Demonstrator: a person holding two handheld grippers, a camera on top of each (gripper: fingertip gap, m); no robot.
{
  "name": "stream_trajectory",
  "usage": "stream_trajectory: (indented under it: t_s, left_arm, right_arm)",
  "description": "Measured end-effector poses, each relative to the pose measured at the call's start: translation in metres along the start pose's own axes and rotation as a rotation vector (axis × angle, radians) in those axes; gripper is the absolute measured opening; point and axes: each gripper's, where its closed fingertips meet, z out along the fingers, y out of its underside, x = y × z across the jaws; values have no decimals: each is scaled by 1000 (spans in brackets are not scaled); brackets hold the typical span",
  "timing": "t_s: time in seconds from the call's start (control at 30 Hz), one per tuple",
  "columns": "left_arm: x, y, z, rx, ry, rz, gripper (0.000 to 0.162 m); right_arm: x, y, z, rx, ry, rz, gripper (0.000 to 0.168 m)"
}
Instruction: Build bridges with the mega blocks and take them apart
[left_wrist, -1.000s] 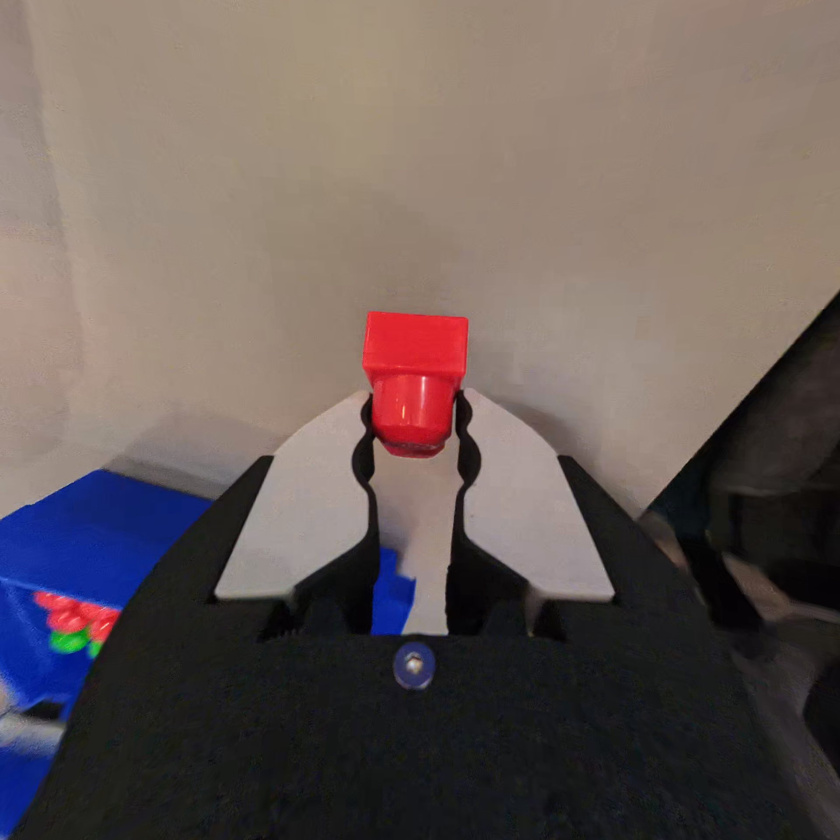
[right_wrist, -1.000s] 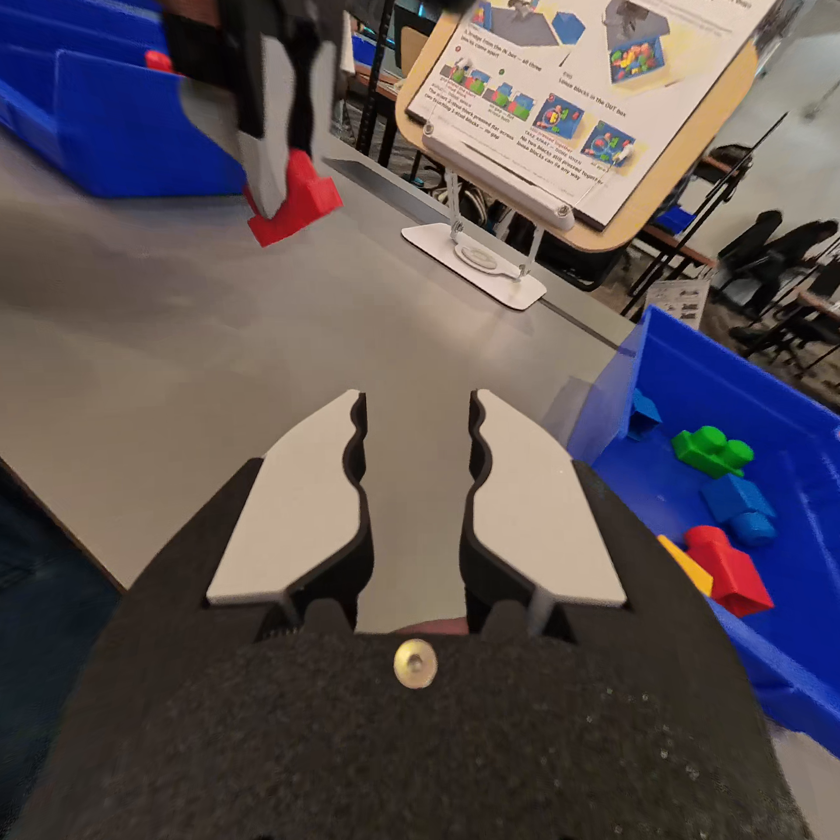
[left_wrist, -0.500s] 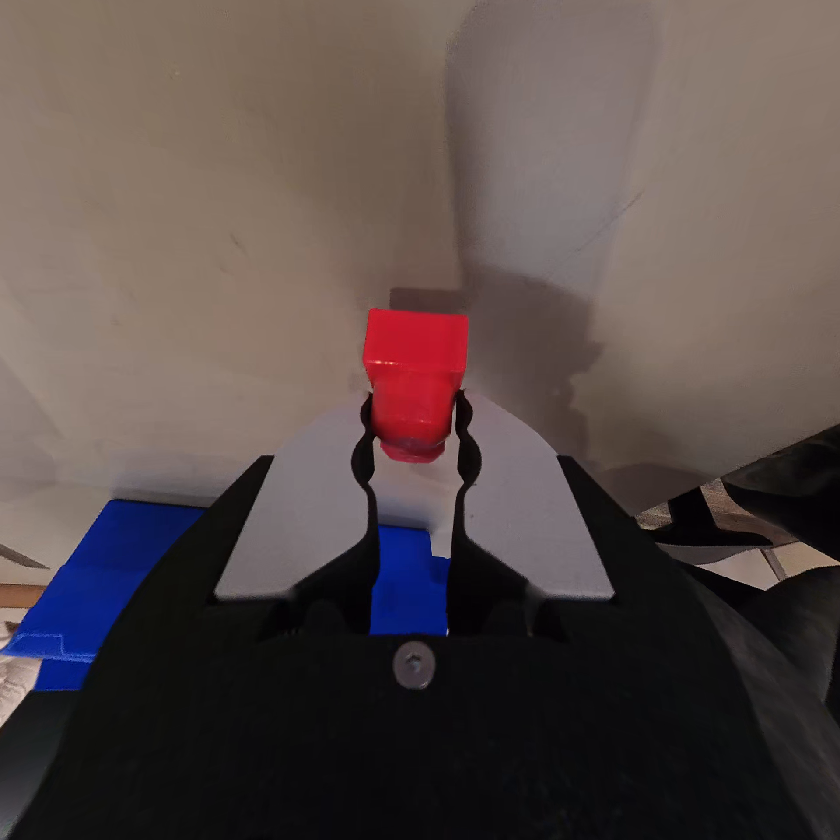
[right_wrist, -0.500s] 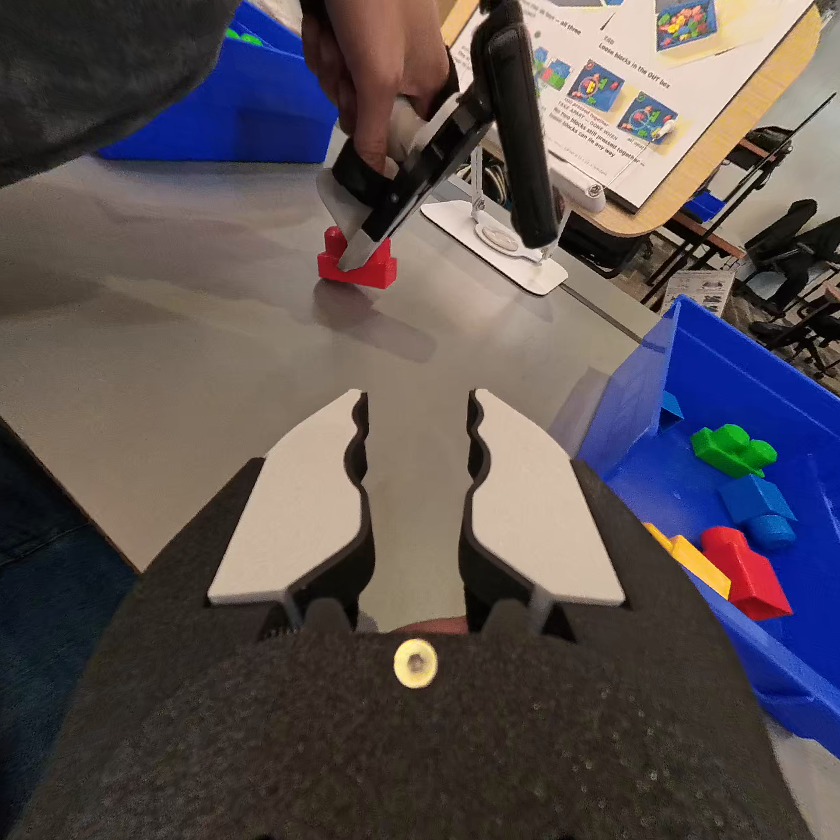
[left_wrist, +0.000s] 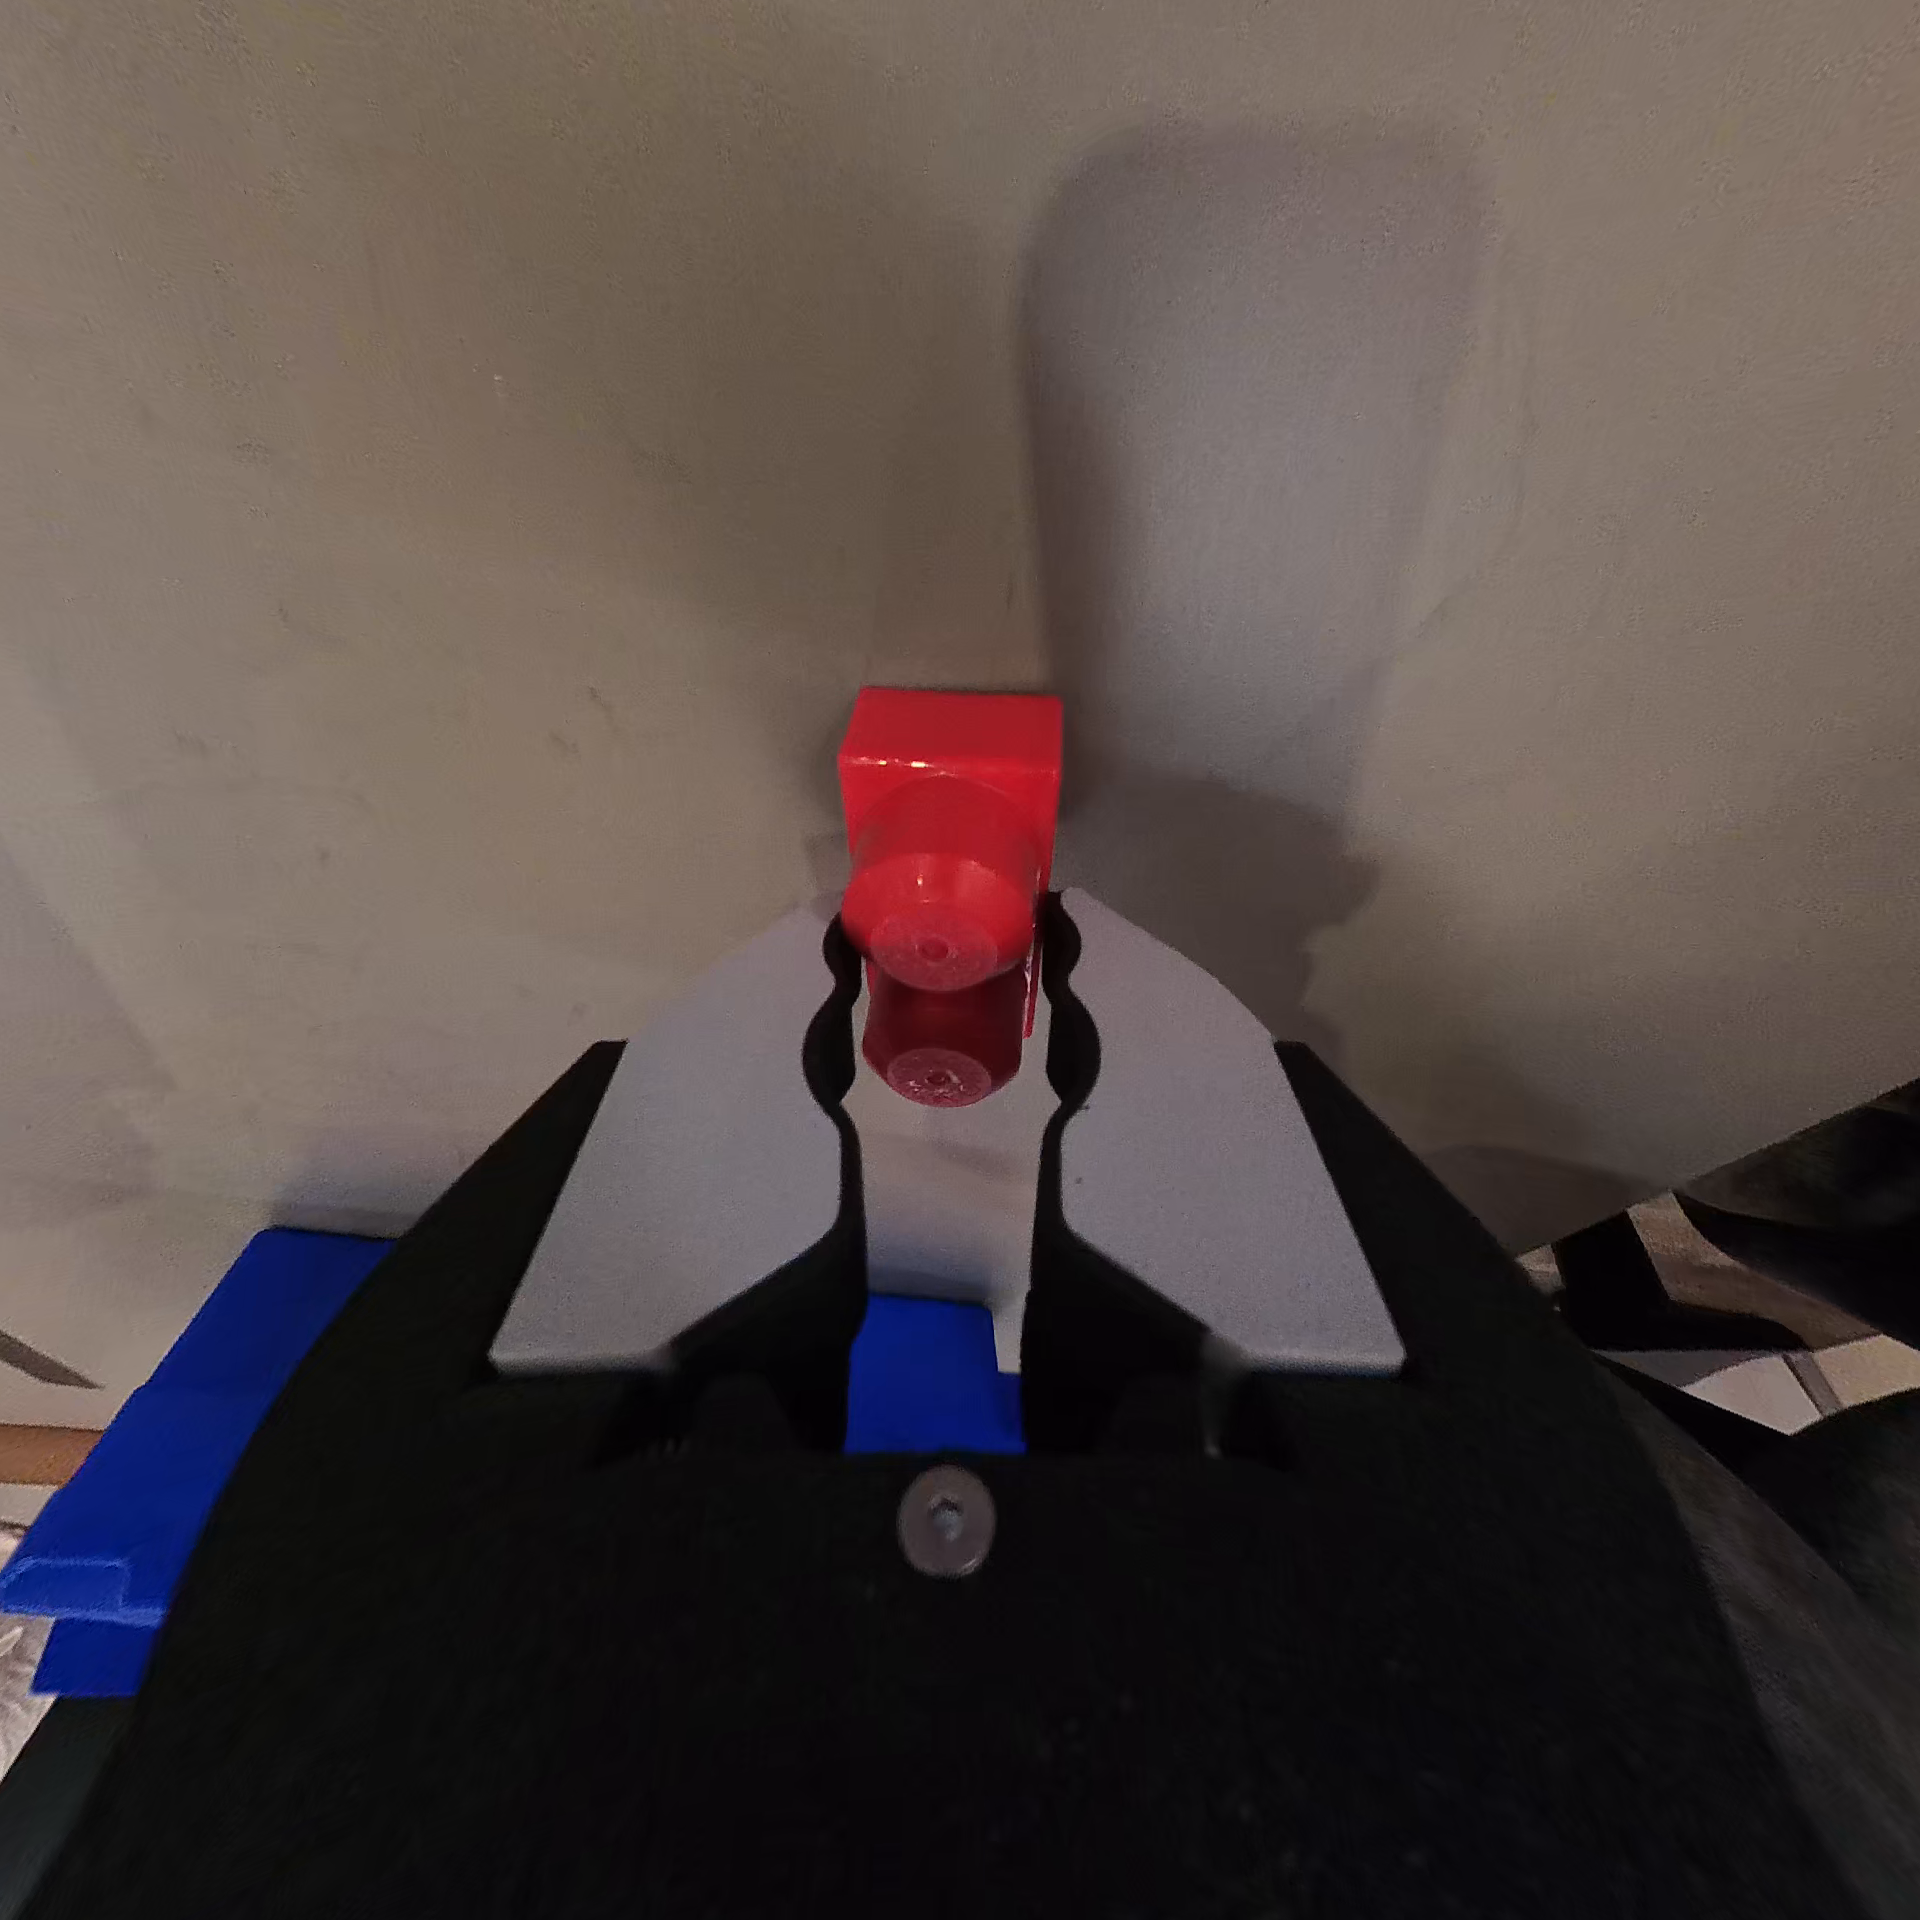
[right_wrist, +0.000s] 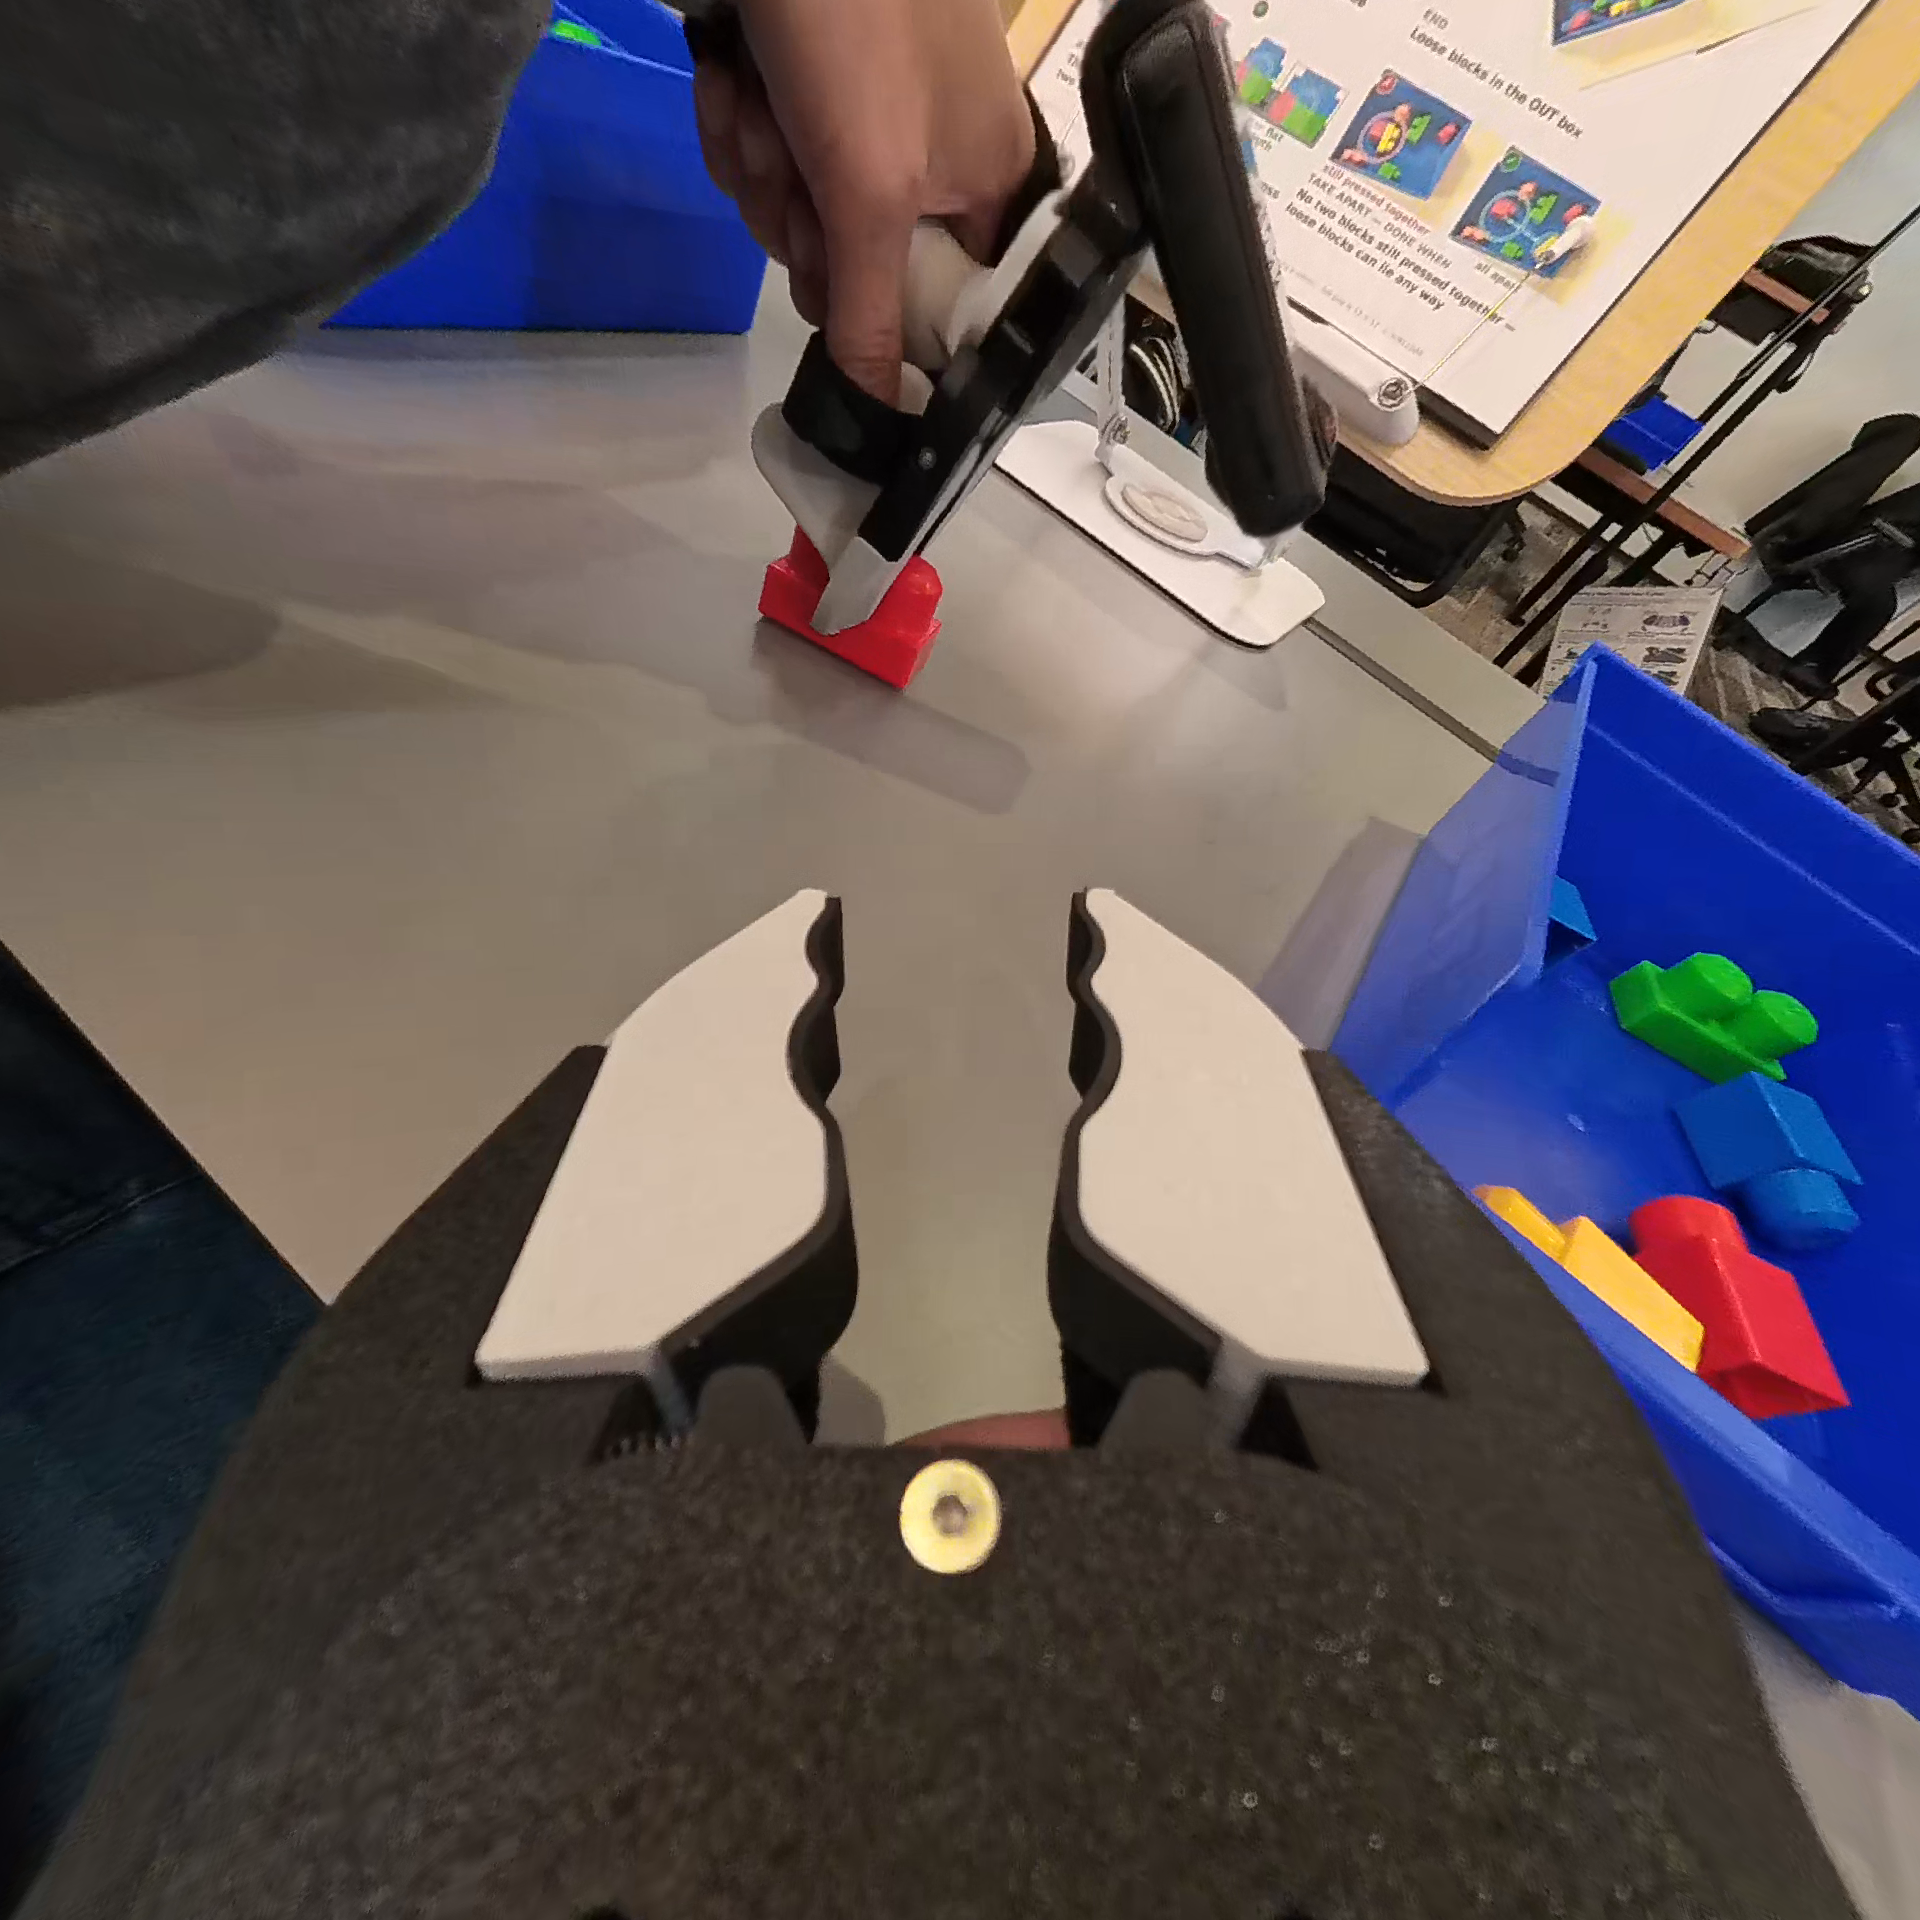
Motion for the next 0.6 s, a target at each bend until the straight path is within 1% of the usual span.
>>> stream_trajectory:
  t_s: [0.1, 0.13, 0.17, 0.2, 0.27, 0.33, 0.43, 0.5, 0.57, 0.6]
  left_arm:
    - [-1, 0, -1, 67, -11, -7, 33]
    - [-1, 2, -4, 100, -7, -12, 38]
    - [-1, 6, -9, 144, -10, -19, 47]
    - [-2, 10, -16, 209, -14, -36, 51]
    - [2, 24, -36, 372, -1, -89, 57]
    - [5, 45, -59, 583, -40, -176, 62]
    - [29, 80, -83, 953, -27, -369, 60]
    - [60, 100, -82, 1154, 46, -457, 57]
    - [88, 115, -66, 1271, 125, -535, 57]
    - [98, 121, -58, 1320, 144, -588, 56]
  right_arm:
    - [1, 1, 0, -6, 3, -3, 42]
    - [2, 2, -1, -7, 5, -1, 42]
    - [3, 3, -1, -9, 5, 7, 42]
    - [4, 4, -1, -13, 4, 17, 42]
    - [7, 7, -2, -25, 7, 36, 43]
    - [8, 8, -2, -39, 3, 59, 44]
    - [2, 4, -2, -46, -34, 61, 47]
    - [-7, 0, 2, -72, -111, 62, 48]
    - [-10, -7, 8, -110, -158, 74, 50]
    - [-10, -13, 13, -126, -180, 119, 52]
